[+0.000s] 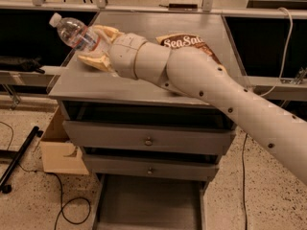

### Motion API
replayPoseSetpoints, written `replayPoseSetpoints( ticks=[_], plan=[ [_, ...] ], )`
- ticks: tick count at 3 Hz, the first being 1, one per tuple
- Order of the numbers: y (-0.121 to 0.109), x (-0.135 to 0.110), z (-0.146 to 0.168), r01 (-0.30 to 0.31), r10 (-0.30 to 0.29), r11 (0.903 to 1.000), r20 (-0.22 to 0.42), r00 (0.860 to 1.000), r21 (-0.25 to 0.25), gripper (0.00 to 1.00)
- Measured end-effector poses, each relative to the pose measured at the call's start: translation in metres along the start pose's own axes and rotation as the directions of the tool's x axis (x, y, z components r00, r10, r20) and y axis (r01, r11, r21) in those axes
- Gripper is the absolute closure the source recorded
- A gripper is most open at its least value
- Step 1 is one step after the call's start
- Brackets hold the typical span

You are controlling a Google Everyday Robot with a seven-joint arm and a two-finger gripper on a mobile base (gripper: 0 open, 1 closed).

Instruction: Pick water bottle from bottom drawer and place on counter

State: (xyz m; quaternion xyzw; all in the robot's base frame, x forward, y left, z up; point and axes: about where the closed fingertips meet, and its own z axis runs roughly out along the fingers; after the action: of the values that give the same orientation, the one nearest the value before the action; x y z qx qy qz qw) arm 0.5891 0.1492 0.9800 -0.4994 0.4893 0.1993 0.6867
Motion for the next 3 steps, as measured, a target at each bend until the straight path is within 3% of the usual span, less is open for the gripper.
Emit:
replayPoseSetpoints(
  ticks=[1,2,3],
  plan=[
    [-0.021,0.042,-0.007,-0.028,0.030,0.9994,-0.096,0.995,0.018,1.00],
    [-0.025,0.058,-0.014,-0.032,0.035,0.9991,-0.121,0.992,0.029,1.00],
    [-0.009,0.037,-0.012,-0.023,0.024,0.9996,-0.063,0.998,0.018,1.00]
  ],
)
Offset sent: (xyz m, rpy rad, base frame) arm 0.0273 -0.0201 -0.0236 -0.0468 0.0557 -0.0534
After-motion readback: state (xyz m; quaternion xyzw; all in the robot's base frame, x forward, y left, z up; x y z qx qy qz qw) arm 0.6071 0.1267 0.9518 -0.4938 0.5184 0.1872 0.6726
